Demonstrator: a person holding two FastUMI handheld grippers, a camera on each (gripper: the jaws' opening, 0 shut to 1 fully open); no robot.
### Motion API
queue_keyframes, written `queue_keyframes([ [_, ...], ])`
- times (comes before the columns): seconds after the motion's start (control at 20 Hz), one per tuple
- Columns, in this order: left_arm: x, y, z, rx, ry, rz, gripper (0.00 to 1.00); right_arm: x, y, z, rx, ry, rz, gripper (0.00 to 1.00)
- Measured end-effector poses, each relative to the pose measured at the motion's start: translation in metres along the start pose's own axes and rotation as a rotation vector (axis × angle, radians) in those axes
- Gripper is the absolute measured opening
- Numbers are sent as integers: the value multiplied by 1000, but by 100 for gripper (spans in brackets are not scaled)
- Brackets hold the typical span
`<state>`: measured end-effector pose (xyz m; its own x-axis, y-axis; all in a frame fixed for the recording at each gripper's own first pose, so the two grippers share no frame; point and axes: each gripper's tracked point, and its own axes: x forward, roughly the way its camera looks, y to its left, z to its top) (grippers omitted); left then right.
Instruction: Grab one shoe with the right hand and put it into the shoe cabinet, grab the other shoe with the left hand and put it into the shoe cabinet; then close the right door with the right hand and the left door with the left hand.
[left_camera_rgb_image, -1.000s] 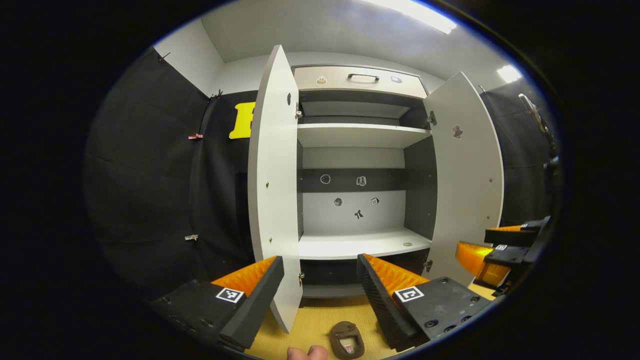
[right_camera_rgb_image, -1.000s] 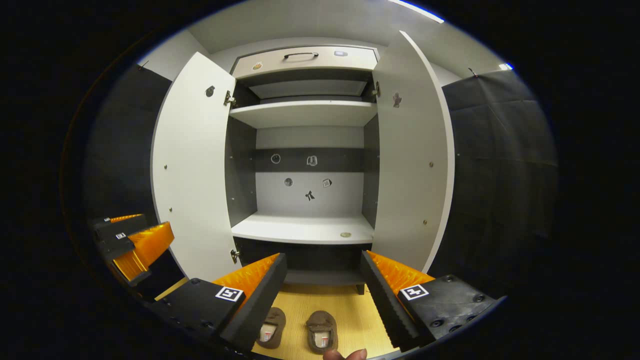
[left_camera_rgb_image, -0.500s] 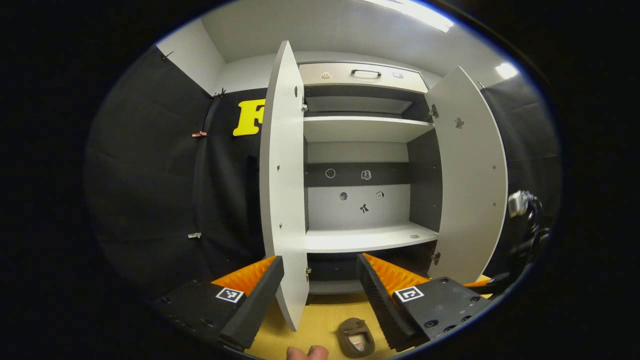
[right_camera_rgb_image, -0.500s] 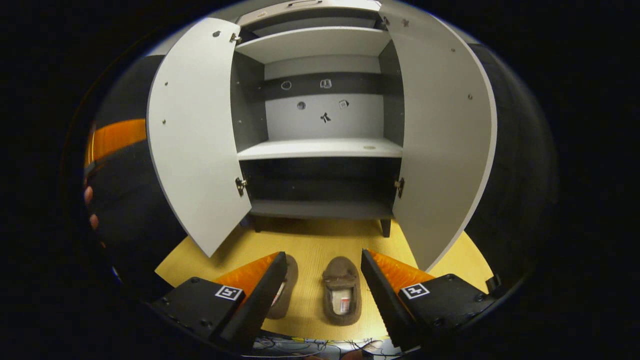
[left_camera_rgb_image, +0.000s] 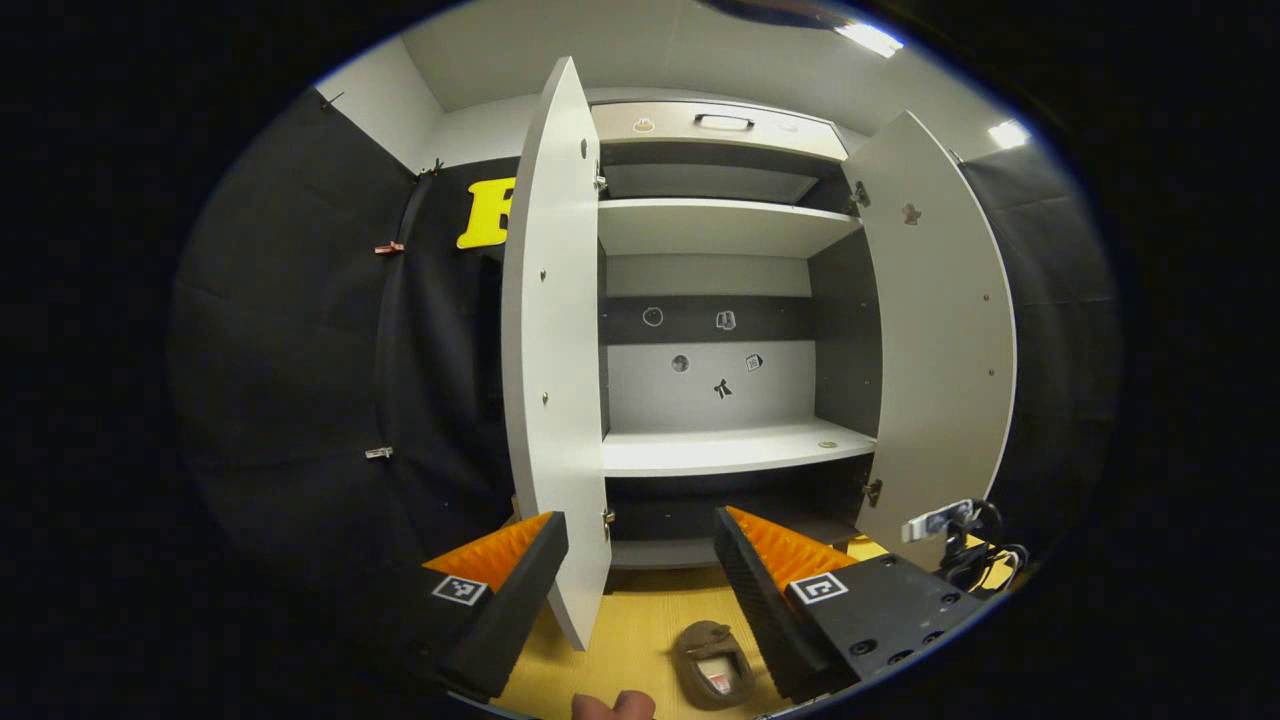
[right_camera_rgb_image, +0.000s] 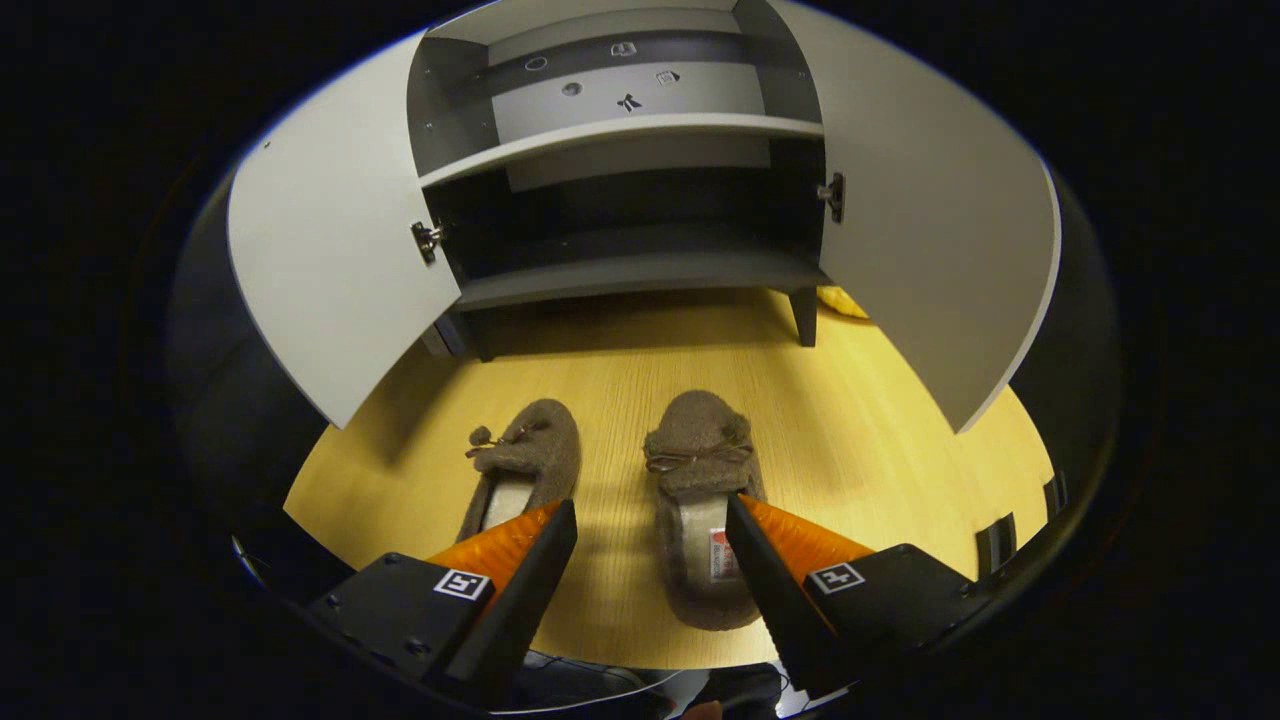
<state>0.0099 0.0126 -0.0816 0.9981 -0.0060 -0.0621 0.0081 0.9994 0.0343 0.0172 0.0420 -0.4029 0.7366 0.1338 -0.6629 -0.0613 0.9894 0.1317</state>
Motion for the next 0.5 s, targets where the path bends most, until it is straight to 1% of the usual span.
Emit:
queue_keyframes([
  [0.15, 1, -1, -17, 9, 32, -2, 94, 32, -1, -17, 13, 38, -6, 96],
  [0.25, 2, 1, -30, 4, 59, 0, 94, 54, 2, -19, 7, 30, -2, 96],
  [0.3, 2, 1, -36, 1, 71, 2, 94, 63, 2, -18, 2, 25, -7, 88],
  [0.35, 3, 2, -42, -2, 84, 5, 94, 74, 2, -16, -7, 15, -11, 86],
  [0.45, 5, 5, -51, -5, 107, 12, 94, 91, 3, -11, -8, -11, -22, 86],
  [0.5, 5, 6, -55, -8, 116, 15, 94, 96, 2, -7, -2, -29, -32, 82],
])
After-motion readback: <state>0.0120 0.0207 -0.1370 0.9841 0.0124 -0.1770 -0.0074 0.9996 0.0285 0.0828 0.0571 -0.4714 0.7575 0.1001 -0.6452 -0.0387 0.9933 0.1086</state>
